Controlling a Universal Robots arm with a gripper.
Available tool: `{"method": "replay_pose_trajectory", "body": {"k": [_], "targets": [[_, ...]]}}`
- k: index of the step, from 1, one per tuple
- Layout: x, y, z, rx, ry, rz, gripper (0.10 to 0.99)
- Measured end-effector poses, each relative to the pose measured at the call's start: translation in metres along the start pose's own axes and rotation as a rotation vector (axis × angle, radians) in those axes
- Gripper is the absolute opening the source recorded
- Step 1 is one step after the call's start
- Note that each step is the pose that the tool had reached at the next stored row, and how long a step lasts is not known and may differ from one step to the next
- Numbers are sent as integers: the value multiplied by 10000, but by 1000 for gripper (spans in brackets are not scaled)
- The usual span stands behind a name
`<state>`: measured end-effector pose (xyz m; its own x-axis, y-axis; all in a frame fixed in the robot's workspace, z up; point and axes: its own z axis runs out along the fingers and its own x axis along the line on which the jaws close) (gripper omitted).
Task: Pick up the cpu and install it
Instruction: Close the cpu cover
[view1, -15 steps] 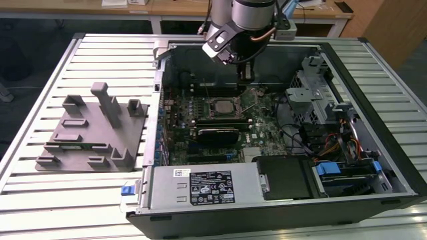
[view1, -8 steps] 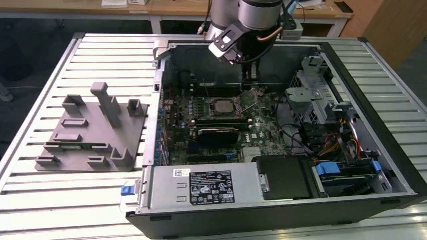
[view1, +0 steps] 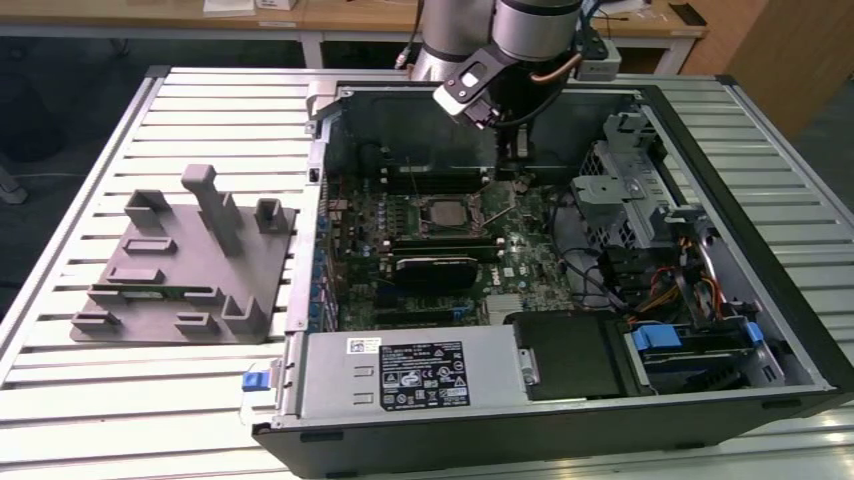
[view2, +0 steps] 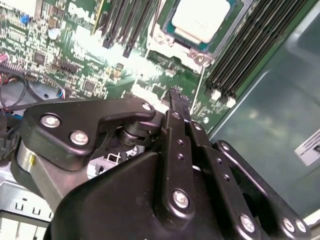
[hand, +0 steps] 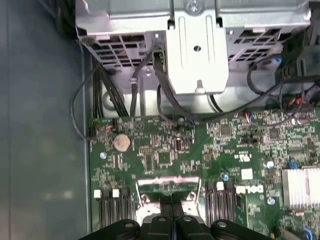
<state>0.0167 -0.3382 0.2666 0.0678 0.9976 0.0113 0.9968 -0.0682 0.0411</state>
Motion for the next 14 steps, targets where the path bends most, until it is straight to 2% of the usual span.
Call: {"method": "replay_pose_trajectory", "body": {"k": [14], "targets": [[18,276,21,1,-1,0,106]]}}
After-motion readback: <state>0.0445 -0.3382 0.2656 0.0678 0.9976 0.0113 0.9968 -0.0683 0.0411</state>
